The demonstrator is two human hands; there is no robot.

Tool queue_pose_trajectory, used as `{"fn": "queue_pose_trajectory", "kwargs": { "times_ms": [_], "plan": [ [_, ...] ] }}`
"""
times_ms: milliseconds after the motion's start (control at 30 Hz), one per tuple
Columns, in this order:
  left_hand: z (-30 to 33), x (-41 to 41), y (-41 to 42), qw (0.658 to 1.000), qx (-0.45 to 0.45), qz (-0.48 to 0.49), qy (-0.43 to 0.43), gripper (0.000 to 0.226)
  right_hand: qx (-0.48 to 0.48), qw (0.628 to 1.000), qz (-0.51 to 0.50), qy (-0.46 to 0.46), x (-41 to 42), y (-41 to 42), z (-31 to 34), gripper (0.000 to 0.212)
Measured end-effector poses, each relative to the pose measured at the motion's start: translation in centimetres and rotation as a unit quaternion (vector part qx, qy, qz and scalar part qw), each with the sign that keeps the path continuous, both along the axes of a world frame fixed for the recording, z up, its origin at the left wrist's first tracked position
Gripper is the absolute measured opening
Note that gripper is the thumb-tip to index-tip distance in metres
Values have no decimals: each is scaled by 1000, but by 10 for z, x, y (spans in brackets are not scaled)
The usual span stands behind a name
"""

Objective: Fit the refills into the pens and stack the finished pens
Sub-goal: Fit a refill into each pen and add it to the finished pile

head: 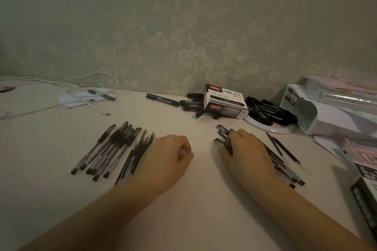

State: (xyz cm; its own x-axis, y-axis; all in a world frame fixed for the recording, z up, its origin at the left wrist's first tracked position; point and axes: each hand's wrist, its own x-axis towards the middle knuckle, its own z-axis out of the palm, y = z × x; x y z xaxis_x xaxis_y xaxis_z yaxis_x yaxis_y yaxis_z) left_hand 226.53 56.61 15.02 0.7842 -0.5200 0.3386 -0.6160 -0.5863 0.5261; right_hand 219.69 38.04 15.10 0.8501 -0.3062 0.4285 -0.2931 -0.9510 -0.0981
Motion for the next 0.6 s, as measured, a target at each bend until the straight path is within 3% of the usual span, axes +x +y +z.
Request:
{"fn": "queue_pose_trajectory", "kwargs": {
  "times_ms": [333,467,600],
  "plan": [
    [-1,1,-1,999,-27,-15,36,4,15,999,31,-18,2,2,4,22],
    [0,1,-1,998,-40,-12,39,4,2,990,85,-114,2,9,14,19],
    [3,-3,-3,995,-83,-31,44,7,-77,941,205,-258,-1,19,18,21]
  ]
}}
